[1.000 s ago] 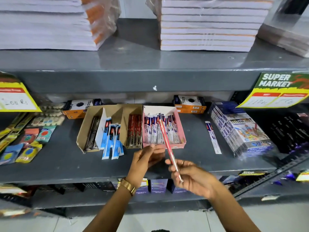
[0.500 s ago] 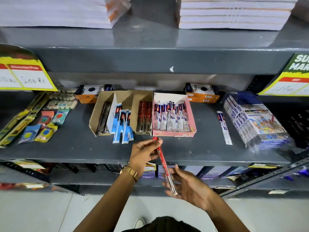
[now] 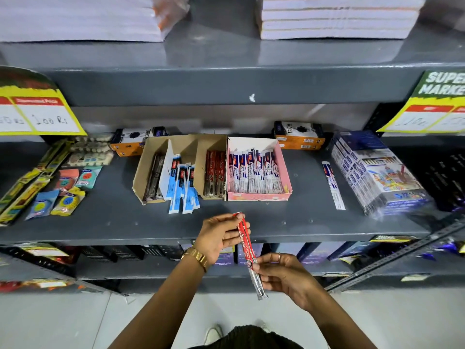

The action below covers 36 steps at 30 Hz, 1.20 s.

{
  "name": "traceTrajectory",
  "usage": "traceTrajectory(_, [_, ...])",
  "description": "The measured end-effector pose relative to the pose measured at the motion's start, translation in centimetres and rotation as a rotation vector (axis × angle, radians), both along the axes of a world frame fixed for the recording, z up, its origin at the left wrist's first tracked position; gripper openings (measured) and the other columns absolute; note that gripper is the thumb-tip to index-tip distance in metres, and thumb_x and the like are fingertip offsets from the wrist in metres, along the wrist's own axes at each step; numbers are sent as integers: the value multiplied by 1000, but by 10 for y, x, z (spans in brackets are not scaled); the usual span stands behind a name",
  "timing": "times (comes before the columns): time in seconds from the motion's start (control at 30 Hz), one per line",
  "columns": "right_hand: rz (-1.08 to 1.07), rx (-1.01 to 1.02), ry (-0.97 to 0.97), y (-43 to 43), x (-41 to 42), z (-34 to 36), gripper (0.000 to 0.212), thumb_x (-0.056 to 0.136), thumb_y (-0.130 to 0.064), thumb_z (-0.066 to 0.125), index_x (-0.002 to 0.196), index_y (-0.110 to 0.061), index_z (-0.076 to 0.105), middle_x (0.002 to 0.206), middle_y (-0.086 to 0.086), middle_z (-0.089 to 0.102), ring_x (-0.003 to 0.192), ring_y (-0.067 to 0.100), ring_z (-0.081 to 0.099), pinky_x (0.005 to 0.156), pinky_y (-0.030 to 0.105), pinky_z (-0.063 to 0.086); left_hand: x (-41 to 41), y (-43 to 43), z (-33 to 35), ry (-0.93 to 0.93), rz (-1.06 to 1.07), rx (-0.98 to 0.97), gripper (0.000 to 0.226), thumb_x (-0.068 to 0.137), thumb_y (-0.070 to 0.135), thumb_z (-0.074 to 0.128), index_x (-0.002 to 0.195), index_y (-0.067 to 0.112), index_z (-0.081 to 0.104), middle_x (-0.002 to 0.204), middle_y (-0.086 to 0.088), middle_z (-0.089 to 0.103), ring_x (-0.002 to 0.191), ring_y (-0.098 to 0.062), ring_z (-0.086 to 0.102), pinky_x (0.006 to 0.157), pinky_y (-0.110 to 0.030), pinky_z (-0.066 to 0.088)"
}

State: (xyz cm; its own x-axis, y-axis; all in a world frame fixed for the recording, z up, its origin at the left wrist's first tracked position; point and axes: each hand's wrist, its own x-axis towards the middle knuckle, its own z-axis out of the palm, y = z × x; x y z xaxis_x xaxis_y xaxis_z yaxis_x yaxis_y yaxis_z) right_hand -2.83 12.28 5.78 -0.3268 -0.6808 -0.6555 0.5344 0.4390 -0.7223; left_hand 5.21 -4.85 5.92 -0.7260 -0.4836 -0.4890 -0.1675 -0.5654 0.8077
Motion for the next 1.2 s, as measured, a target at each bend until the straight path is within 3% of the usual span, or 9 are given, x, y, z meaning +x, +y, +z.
traceTrajectory(0.4, [-75,19,132,4,10,1,22,76,-5,76,96,2,69,77,9,74,61,15,68,56,25,55,0,-3,-4,31,-78,-11,26,95,18,52,110,2,66,104,-19,72,95,-29,70,80,-33,58])
traceTrajectory(0.53, [-100,-87,190,-4,10,13,19,78,1,72,96,6,69,75,11,71,59,16,62,54,23,55,0,-4,-2,61,60,-97,26,94,27,53,100,6,68,92,-15,74,85,-25,72,78,-34,58])
traceTrajectory(0.6, [-116,-147,229,-15,6,26,17,79,4,70,95,3,72,72,8,74,59,14,63,53,20,55,5,-8,-2,79,139,-268,20,94,24,54,94,10,68,87,-12,74,77,-21,72,69,-29,60])
traceTrajectory(0.77, [-112,-249,384,-67,-14,65,19,74,8,72,90,-4,72,61,-4,75,56,6,68,50,17,57,33,-39,-19,-26,16,-1272,15,93,19,57,100,14,69,70,13,64,66,1,60,58,-10,45])
traceTrajectory(0.83, [-109,-224,456,-98,-24,75,28,72,9,74,100,5,69,63,-2,74,54,6,69,50,18,58,46,-49,-32,-90,-34,-1390,27,92,30,53,113,17,65,94,2,72,83,-5,65,71,-22,53])
traceTrajectory(0.93, [-46,-129,589,-144,-35,87,41,72,8,75,111,11,62,81,18,69,51,8,67,46,16,57,61,-60,-51,-178,-147,-1573,41,91,36,42,122,18,61,121,-6,66,105,-19,64,83,-32,55])
traceTrajectory(1.0, [24,-35,753,-171,-42,90,40,72,4,77,109,10,63,92,25,69,59,20,67,50,21,58,62,-60,-55,-170,-200,-1642,39,89,31,43,119,17,63,121,-4,66,109,-18,63,80,-31,57])
traceTrajectory(1.1, [186,172,1116,-211,-44,89,38,71,-6,80,104,6,64,100,23,71,86,33,72,77,38,61,62,-64,-54,-149,-190,-1665,38,86,29,45,115,15,66,116,-3,69,103,-17,66,75,-27,56])
traceTrajectory(1.2, [362,374,1388,-236,-34,86,34,81,-2,69,114,3,60,115,21,66,108,33,64,90,38,54,63,-65,-55,-124,-186,-1659,38,85,29,47,115,15,67,115,-3,70,98,-18,68,70,-27,58])
